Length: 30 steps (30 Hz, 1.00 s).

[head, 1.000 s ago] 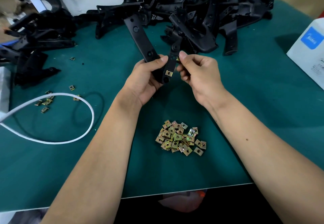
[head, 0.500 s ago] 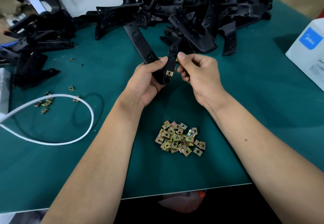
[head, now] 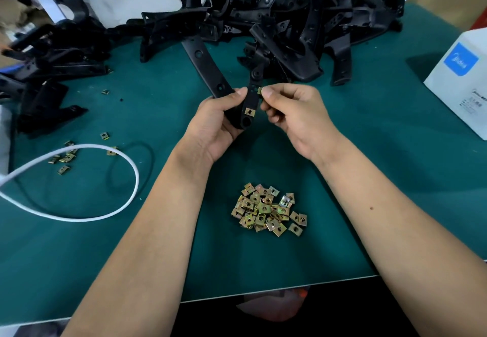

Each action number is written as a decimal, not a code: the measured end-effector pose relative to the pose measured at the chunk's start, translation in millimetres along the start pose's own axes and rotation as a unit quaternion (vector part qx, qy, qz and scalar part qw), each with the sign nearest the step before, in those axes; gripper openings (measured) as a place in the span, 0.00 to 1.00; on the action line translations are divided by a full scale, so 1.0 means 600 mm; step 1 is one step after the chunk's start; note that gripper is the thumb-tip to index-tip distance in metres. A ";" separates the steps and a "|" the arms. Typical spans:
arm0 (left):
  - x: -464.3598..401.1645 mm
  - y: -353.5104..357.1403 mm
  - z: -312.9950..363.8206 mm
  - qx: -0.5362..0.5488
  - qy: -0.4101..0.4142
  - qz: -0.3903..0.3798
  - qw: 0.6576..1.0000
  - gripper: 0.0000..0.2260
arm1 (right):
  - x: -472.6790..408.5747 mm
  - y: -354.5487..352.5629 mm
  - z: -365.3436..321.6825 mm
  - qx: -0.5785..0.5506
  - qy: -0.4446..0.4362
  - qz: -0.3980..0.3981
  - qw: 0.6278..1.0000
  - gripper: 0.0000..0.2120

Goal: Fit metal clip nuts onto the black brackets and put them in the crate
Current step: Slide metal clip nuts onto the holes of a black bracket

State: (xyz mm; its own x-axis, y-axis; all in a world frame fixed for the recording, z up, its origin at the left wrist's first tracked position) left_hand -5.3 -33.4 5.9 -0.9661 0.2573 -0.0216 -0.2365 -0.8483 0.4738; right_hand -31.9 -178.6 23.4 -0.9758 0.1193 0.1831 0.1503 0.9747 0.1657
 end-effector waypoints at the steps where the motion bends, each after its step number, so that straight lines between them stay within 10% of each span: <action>1: 0.000 0.000 0.000 0.001 0.001 -0.002 1.000 0.04 | 0.000 -0.001 0.003 0.001 0.009 0.002 1.000 0.05; 30: 0.006 0.016 0.004 -0.012 -0.002 -0.037 0.999 0.10 | -0.002 0.002 0.000 -0.018 0.005 -0.048 0.999 0.10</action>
State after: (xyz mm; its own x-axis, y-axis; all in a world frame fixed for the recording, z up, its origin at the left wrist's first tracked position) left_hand -10.7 -39.7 12.4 -0.9456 0.3210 -0.0523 -0.3094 -0.8383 0.4490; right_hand -30.5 -177.4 23.7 -0.9845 0.0247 0.1736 0.0626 0.9743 0.2165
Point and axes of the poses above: each hand's wrist, its own x-axis away from the middle knuckle, its own y-axis out of the palm, z = x × y, the point moved 9 cm from there along -x, towards the middle knuckle, and after that the axes turned 13 degrees about y, right-handed, at the moved point
